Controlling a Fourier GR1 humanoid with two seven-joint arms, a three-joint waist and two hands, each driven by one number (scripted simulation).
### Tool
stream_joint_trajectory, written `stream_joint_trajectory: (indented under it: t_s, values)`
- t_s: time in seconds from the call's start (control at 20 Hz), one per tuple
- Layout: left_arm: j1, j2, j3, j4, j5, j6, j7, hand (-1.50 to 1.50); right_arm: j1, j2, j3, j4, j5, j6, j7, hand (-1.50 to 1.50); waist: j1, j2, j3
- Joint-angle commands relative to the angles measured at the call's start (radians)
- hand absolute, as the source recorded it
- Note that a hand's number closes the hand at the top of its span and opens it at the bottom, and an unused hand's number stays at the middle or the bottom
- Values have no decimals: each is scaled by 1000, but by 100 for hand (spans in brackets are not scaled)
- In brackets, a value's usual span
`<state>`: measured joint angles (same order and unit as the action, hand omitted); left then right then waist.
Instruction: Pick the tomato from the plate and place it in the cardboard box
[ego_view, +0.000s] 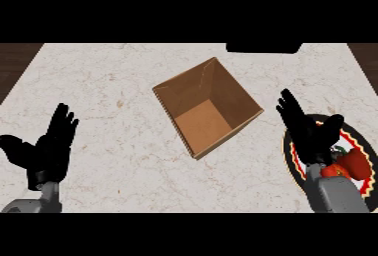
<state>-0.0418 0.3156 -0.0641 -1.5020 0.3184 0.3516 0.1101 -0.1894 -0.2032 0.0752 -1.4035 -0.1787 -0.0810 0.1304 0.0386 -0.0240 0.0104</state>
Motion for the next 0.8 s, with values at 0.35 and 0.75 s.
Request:
stream_joint_trajectory:
  t_s: [0.35,0.75]
  values:
    - [53,145,-88,-8,-189,-64,-67,0,-7,-347,-209,44,269,-179,-22,150,-70,35,-20]
    - [-5,79,-130,4,-287,-47,-14,0,94,-206,-406,64,67,-189,-242,-150,-43,24,-10]
